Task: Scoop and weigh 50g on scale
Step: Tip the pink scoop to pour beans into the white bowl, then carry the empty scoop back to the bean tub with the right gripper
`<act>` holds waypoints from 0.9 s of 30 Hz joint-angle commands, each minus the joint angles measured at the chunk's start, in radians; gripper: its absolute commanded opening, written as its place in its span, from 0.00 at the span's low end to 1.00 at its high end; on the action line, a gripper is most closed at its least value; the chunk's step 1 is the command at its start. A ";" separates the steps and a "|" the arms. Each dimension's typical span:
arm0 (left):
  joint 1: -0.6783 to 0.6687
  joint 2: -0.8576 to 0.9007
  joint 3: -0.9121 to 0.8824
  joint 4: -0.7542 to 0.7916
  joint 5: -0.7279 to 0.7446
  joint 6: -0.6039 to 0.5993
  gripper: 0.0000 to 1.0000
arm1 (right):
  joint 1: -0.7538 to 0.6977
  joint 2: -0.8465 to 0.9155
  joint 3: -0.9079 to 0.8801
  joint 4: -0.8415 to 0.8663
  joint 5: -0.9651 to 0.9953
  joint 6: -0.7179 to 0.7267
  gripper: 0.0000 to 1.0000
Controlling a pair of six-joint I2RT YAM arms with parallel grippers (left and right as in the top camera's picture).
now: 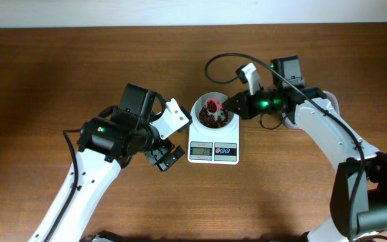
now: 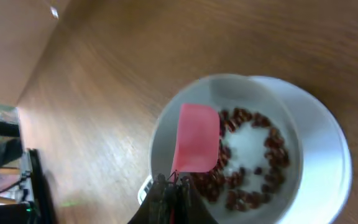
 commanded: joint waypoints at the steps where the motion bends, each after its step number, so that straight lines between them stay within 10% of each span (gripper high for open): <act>1: 0.005 -0.009 -0.003 0.001 0.003 0.016 0.99 | 0.034 -0.043 0.036 -0.053 0.215 -0.010 0.04; 27: 0.005 -0.009 -0.003 0.001 0.003 0.016 0.99 | 0.176 -0.060 0.151 -0.205 0.529 -0.011 0.04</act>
